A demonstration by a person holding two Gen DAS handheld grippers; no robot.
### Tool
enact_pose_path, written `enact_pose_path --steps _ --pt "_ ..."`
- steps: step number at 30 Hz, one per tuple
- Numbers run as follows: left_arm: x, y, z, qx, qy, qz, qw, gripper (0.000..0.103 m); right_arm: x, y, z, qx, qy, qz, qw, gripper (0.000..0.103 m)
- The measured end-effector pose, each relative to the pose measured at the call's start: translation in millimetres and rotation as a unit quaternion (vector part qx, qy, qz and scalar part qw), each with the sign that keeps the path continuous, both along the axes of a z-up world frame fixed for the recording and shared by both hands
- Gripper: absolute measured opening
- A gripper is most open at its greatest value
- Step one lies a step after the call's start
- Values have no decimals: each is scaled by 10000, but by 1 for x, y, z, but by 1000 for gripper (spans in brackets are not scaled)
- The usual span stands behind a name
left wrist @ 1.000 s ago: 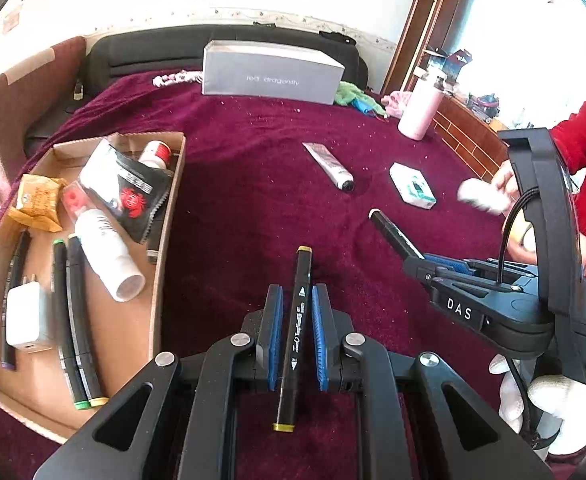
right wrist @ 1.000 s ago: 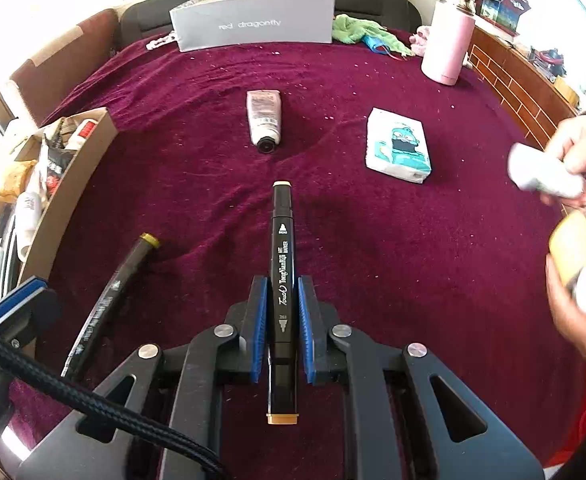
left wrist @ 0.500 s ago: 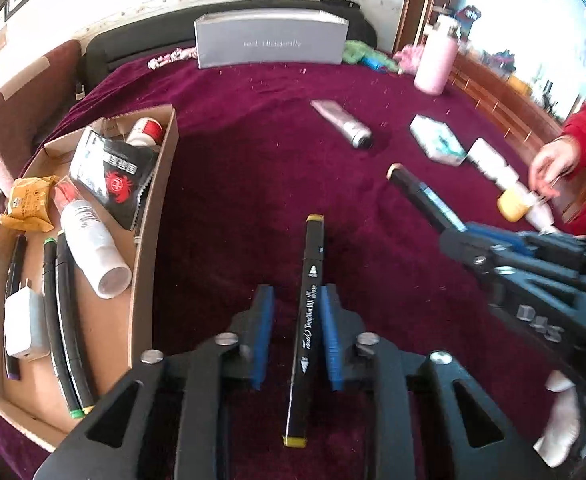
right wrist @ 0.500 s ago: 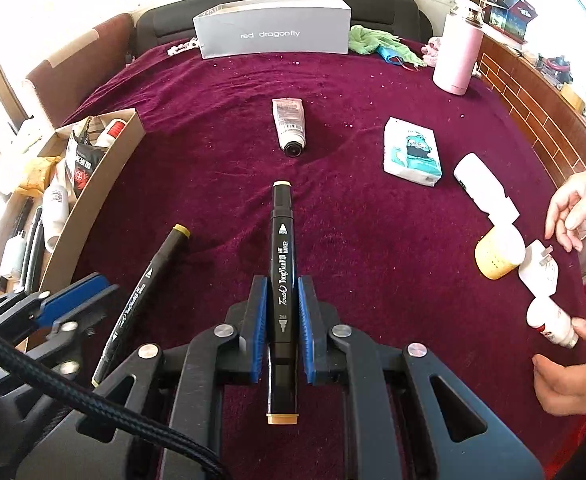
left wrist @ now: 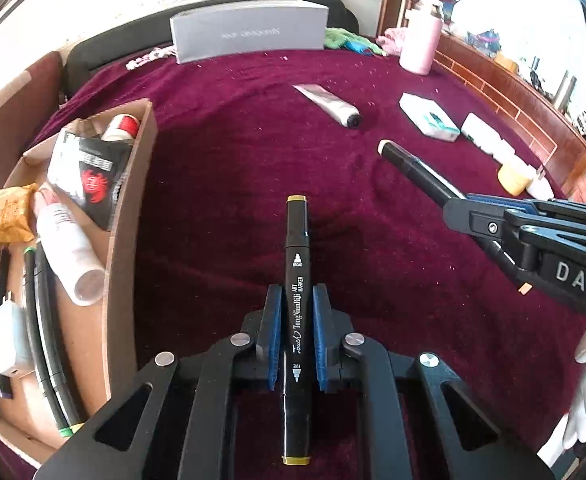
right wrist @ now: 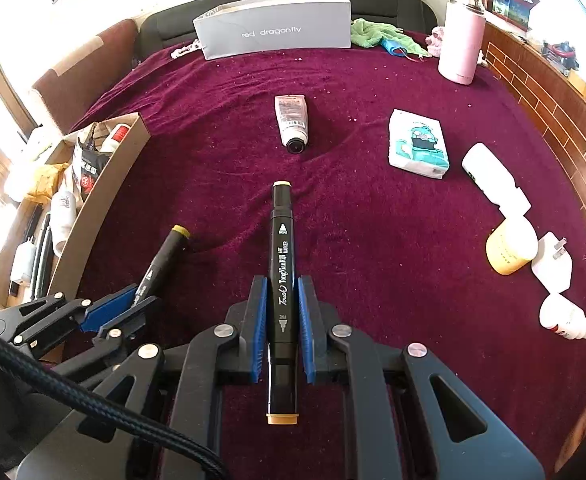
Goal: Organize objects
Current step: 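Carry both markers into the box and open both grippers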
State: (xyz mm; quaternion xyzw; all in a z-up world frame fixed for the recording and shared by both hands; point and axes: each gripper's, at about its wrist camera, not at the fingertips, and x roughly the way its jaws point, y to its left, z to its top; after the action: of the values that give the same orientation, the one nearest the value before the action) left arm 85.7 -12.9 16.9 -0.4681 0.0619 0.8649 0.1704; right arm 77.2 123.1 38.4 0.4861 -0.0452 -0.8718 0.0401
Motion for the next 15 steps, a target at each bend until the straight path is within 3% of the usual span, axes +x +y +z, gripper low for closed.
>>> enact_pose_path --steps 15 --pt "18 -61 50 818 291 479 9951 12 0 -16 4 -530 -110 370 9979 13"
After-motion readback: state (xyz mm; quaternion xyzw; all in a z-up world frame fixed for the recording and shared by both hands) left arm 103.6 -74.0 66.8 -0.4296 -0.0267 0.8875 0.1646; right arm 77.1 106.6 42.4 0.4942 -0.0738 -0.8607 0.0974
